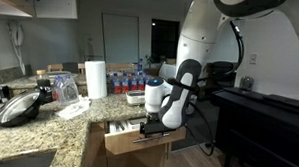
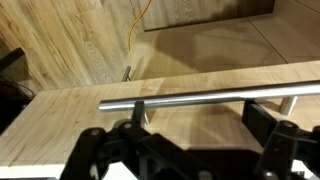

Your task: Push the open drawer closed

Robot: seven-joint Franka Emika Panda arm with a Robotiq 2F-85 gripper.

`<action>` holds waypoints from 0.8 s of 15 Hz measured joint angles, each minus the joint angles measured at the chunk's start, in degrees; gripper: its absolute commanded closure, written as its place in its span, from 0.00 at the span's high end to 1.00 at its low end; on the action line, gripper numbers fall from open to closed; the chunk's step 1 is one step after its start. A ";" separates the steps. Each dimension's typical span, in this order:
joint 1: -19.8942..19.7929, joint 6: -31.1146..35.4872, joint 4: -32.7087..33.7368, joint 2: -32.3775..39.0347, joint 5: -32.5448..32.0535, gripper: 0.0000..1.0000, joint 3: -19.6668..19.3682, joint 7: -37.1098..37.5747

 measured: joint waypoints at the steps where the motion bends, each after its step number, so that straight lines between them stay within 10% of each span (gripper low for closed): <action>1: 1.21 0.49 -0.18 0.18 -0.05 1.00 -1.14 0.87; 12: 8.04 1.09 -0.01 1.64 -0.05 1.00 -7.34 4.10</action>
